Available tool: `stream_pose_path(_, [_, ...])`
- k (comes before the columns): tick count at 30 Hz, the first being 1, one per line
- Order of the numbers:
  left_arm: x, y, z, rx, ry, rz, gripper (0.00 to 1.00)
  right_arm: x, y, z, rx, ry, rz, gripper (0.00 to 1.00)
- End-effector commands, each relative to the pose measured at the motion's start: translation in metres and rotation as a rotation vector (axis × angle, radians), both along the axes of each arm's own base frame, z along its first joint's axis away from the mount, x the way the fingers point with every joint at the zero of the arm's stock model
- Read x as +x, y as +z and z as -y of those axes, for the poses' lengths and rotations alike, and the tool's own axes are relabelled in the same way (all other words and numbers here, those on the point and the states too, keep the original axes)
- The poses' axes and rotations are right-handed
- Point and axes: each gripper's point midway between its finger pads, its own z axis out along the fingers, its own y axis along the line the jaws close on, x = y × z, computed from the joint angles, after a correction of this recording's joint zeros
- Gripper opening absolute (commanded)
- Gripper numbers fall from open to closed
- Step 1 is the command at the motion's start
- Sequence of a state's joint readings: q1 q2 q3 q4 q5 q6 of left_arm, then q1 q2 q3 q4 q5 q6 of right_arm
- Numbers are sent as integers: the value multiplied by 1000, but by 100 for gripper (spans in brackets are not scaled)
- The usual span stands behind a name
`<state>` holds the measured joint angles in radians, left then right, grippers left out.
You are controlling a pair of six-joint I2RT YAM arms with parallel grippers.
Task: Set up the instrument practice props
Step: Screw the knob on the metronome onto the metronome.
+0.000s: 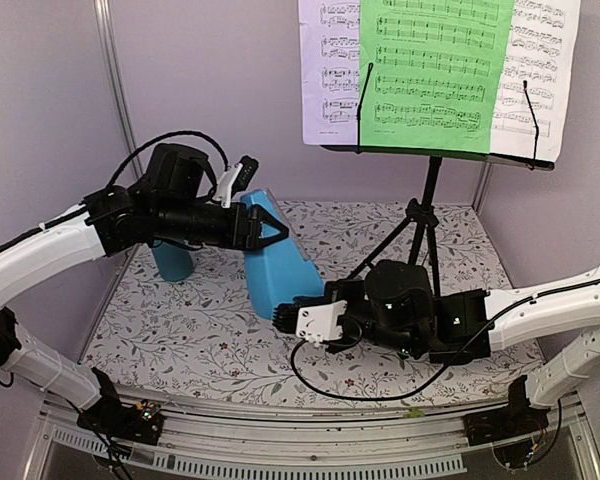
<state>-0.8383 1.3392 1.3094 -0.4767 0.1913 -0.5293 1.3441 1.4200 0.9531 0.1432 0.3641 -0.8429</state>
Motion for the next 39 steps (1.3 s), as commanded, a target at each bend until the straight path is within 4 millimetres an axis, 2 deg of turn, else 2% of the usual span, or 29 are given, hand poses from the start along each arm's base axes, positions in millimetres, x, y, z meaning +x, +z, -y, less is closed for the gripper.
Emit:
stream_pose_path(1, [-6,57,8,-152,-12,129,0,-1,1,0,27,7,-18,2])
stream_pose_path(9, [-7,55,7,-137,4,151,0,6,4,3,35,-23,-2,18])
stream_pose_path(17, [-4,58,-2,-149,51,190,0,19,26,13,144,-98,-68,35])
stream_pose_path(21, [-6,60,-9,-182,76,229,0,29,46,24,261,-175,-161,44])
stream_pose_path(23, [-5,60,-13,-201,95,252,0,27,57,26,336,-191,-246,47])
stream_pose_path(25, [-5,67,-19,-232,116,288,0,21,61,23,375,-181,-343,48])
stream_pose_path(30, [-3,74,-25,-257,153,342,0,20,52,13,403,-229,-515,43])
stream_pose_path(33, [-2,76,-25,-265,170,359,0,20,39,4,378,-262,-600,38])
stream_pose_path(39, [3,79,-28,-256,221,376,0,25,14,1,380,-350,-685,36])
